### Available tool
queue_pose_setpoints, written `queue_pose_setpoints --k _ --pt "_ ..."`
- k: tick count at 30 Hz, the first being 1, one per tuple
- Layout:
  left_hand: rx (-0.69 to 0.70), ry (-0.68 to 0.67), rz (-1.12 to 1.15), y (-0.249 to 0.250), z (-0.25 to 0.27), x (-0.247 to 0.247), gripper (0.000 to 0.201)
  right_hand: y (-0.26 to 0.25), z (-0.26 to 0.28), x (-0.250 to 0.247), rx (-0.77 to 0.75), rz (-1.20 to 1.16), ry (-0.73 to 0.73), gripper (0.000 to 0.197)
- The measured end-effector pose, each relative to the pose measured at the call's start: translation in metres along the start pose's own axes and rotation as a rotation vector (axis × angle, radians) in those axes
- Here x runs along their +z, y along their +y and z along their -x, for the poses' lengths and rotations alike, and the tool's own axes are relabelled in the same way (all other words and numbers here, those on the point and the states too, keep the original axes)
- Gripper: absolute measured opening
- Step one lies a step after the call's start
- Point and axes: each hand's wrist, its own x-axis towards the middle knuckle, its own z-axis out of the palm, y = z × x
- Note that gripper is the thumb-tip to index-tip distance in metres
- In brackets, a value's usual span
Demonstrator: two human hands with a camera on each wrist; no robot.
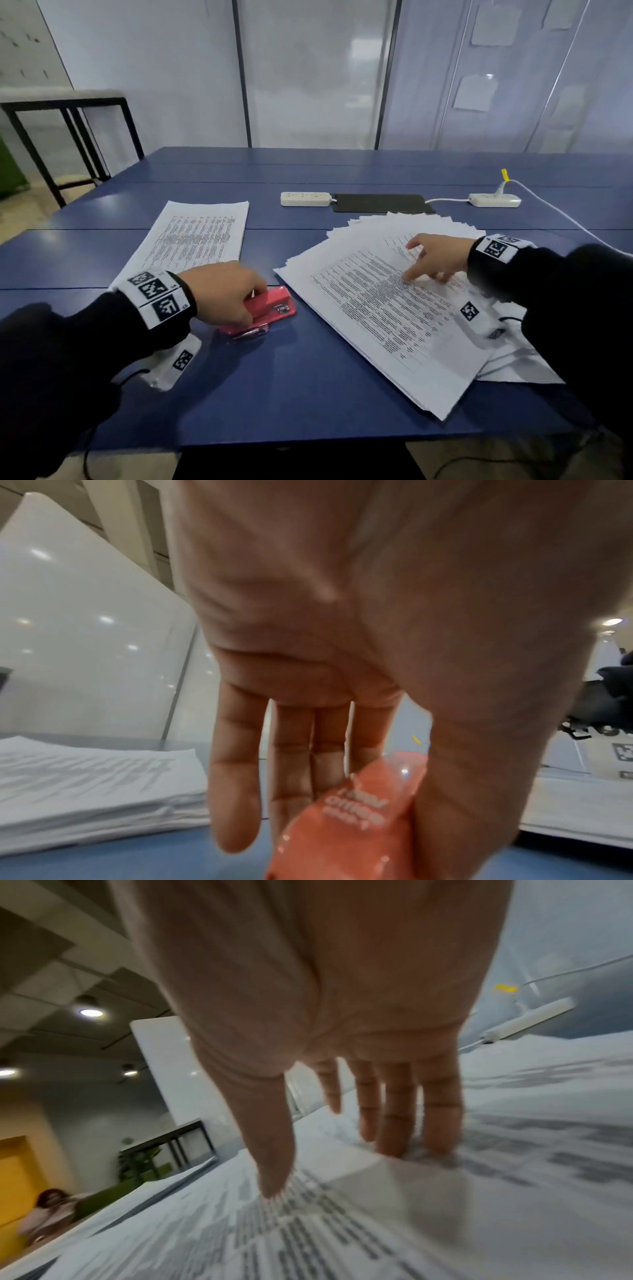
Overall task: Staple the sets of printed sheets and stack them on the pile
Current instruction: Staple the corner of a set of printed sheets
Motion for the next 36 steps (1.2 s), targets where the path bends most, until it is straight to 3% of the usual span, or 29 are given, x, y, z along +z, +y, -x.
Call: queue_pose_setpoints --k 2,5,8,10,15,18,21,23,26,28,31,36 --pt "-0.029 -0.024 0.016 -0.01 0.009 0.001 0.023 -0.022 -0.001 0.009 0.021 0.126 -0.025 0.094" --pt "-0.042 -0.042 0.047 -0.018 0.017 0.004 0.025 -0.047 -0.003 0.023 -0.039 0.271 -0.032 0.087" --pt "-0.014 -0.046 0.058 -0.019 0.024 0.007 0.026 -0.062 -0.002 0.03 -0.135 0.332 -0.022 0.053" --pt "-0.008 -0.065 0.053 -0.02 0.03 0.006 0.026 -0.066 -0.002 0.03 -0.19 0.333 -0.06 0.046" --pt "0.027 -0.021 0.16 -0.028 0.051 -0.026 0.022 -0.071 0.004 0.028 -0.361 0.313 -0.27 0.068" --pt "0.057 0.07 0.256 -0.03 0.059 -0.053 0.017 -0.078 0.004 0.022 -0.453 0.375 -0.3 0.066" --pt "0.069 0.136 0.331 -0.03 0.058 -0.066 0.016 -0.093 0.005 0.016 -0.459 0.435 -0.246 0.06" --pt "0.067 0.169 0.388 -0.029 0.055 -0.066 0.016 -0.098 0.007 0.021 -0.444 0.447 -0.116 0.063" --pt "0.057 0.198 0.377 -0.023 0.047 -0.052 0.019 -0.105 0.022 0.037 -0.55 0.438 0.094 0.073" --pt "0.057 0.18 0.334 -0.019 0.04 -0.038 0.023 -0.11 0.036 0.049 -0.603 0.372 -0.026 0.073" --pt "0.077 0.164 0.284 -0.009 0.026 -0.022 0.03 -0.105 0.044 0.073 -0.602 0.533 -0.243 0.087" --pt "0.099 0.241 0.234 0.015 -0.002 -0.007 0.034 -0.083 0.032 0.08 -0.615 0.249 -0.361 0.101"
